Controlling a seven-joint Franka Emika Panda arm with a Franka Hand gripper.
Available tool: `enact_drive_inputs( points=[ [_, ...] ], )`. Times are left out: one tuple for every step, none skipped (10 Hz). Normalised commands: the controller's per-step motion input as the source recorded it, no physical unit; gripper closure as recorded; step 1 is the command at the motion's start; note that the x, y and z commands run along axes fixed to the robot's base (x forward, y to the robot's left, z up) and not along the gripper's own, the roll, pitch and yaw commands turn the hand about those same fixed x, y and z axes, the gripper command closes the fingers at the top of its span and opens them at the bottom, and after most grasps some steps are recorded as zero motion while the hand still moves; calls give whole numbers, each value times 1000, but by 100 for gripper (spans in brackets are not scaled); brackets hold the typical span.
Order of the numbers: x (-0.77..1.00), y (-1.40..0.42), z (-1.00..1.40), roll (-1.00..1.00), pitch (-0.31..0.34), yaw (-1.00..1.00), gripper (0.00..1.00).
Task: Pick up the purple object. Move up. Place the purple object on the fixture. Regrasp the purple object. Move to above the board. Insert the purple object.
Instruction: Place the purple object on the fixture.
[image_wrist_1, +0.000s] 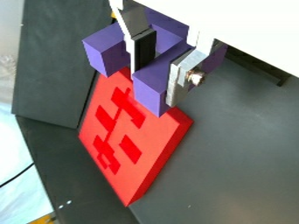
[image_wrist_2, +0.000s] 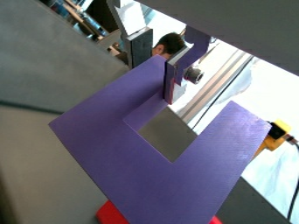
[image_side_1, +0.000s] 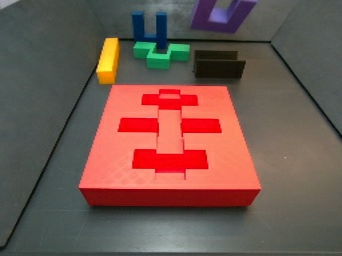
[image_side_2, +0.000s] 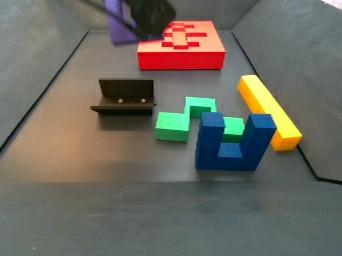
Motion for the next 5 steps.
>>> enact_drive_inputs(
  points=[
    [0, 83, 0, 0, 0, 0, 100],
    [503, 146, -154, 63, 0, -11, 100],
    [1000, 394, -6, 14, 137, -83, 100],
    [989, 460, 14, 0, 171, -20, 100],
    [914, 460, 91, 0, 240, 0, 100]
  ],
)
